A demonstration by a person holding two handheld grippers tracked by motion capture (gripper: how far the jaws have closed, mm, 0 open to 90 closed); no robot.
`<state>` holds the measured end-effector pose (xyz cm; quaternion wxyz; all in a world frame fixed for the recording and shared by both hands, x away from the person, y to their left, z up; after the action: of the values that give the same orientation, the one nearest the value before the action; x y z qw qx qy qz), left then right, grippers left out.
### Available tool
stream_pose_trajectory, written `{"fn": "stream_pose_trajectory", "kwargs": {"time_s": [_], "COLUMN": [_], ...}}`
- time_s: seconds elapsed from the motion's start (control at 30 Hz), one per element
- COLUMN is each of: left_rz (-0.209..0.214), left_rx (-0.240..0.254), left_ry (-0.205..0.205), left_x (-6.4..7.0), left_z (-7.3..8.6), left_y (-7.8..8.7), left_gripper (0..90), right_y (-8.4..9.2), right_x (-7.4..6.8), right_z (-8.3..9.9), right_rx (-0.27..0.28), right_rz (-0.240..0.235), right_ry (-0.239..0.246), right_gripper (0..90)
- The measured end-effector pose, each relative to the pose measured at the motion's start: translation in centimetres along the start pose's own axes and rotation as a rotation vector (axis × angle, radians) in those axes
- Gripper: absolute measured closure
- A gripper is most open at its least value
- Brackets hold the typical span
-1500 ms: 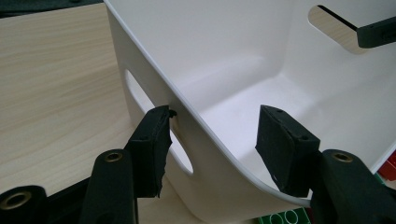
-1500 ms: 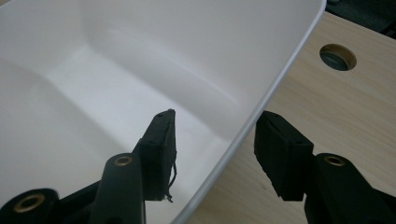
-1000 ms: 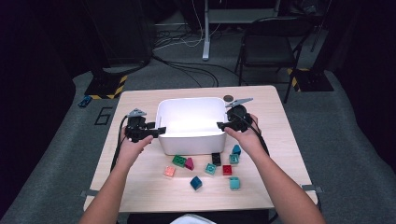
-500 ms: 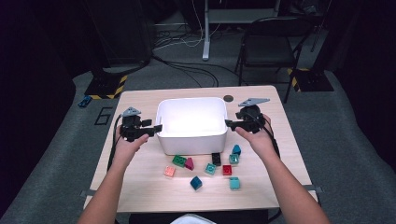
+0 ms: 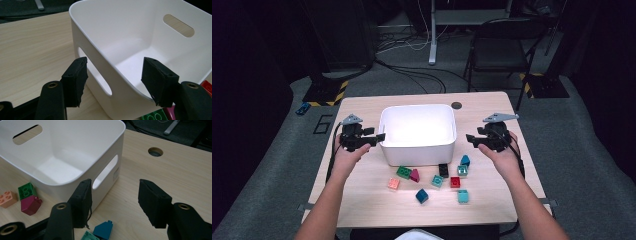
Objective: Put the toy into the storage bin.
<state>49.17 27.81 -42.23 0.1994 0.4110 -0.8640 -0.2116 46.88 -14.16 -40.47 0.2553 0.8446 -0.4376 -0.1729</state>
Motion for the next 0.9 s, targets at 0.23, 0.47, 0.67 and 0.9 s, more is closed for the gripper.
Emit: {"fn": "stream_pose_trajectory", "kwargs": {"time_s": [0.23, 0.47, 0.67, 0.9], "left_rz": [0.008, 0.008, 0.011, 0.014], "left_rx": [-0.005, 0.001, 0.006, 0.009], "left_ry": [-0.013, -0.014, -0.011, -0.017], "left_x": [0.0, -0.2, -0.3, -0.3], "left_z": [0.2, 0.3, 0.4, 0.4], "left_y": [0.0, 0.2, 0.0, 0.0], "left_gripper": [37.3, 37.3, 37.3, 37.0], "right_y": [-0.2, -0.9, -1.6, -2.9], "right_x": [0.3, 0.2, 0.1, -0.4], "right_z": [2.0, 3.6, 4.7, 5.7], "right_rx": [-0.012, -0.036, -0.040, -0.063], "right_rz": [0.004, 0.013, 0.009, 0.007], "right_ry": [-0.010, -0.010, -0.035, -0.029], "right_gripper": [44.7, 45.4, 45.4, 45.1]}}
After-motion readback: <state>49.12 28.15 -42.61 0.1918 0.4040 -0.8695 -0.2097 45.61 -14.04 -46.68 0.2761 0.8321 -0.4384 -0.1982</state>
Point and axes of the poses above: each handheld gripper's, and its own axes: y roughly backward along the jaws, z roughly out of its underside, x roughly to its right, the point moved 3 cm from there along -y, roughly forward along the jaws
